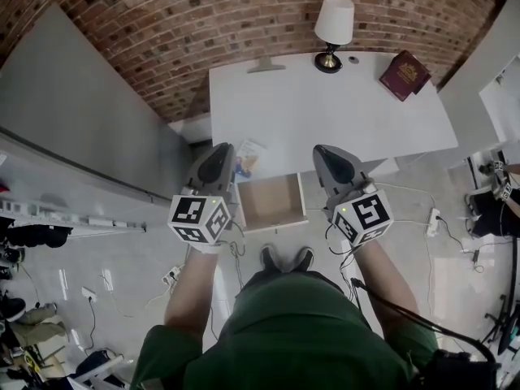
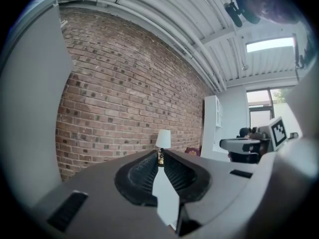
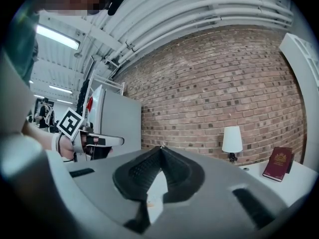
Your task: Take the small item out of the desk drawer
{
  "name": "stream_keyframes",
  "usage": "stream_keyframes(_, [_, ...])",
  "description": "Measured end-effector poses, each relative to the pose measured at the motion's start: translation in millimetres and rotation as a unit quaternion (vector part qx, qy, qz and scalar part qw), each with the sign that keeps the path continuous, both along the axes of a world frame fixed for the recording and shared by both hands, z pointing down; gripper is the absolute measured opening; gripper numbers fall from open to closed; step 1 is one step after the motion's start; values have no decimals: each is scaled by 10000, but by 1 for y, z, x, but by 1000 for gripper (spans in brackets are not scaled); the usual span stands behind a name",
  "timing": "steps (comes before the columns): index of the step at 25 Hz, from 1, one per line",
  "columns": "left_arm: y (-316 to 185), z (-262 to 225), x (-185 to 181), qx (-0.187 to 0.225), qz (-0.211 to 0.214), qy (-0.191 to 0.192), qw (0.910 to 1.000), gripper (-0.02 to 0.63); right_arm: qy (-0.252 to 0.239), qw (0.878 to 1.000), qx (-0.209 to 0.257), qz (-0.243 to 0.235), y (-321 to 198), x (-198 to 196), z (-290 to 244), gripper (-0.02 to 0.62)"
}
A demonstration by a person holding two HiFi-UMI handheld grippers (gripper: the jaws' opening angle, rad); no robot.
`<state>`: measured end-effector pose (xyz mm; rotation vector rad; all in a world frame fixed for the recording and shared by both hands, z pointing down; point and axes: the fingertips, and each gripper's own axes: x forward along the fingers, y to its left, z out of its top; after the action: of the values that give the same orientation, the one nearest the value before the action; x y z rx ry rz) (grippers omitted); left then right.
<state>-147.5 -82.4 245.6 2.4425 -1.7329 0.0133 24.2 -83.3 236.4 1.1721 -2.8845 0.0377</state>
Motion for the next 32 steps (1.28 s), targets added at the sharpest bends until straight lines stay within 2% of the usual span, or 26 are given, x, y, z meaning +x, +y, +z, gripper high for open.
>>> stream_keyframes(8, [12, -2, 9, 77, 150, -211, 9996, 15, 58, 10000, 12, 67, 2, 5, 3, 2])
stream_keyframes(32, [1, 7, 11, 16, 116, -266, 9996, 15, 85, 9999, 83, 1, -5, 7, 4, 0])
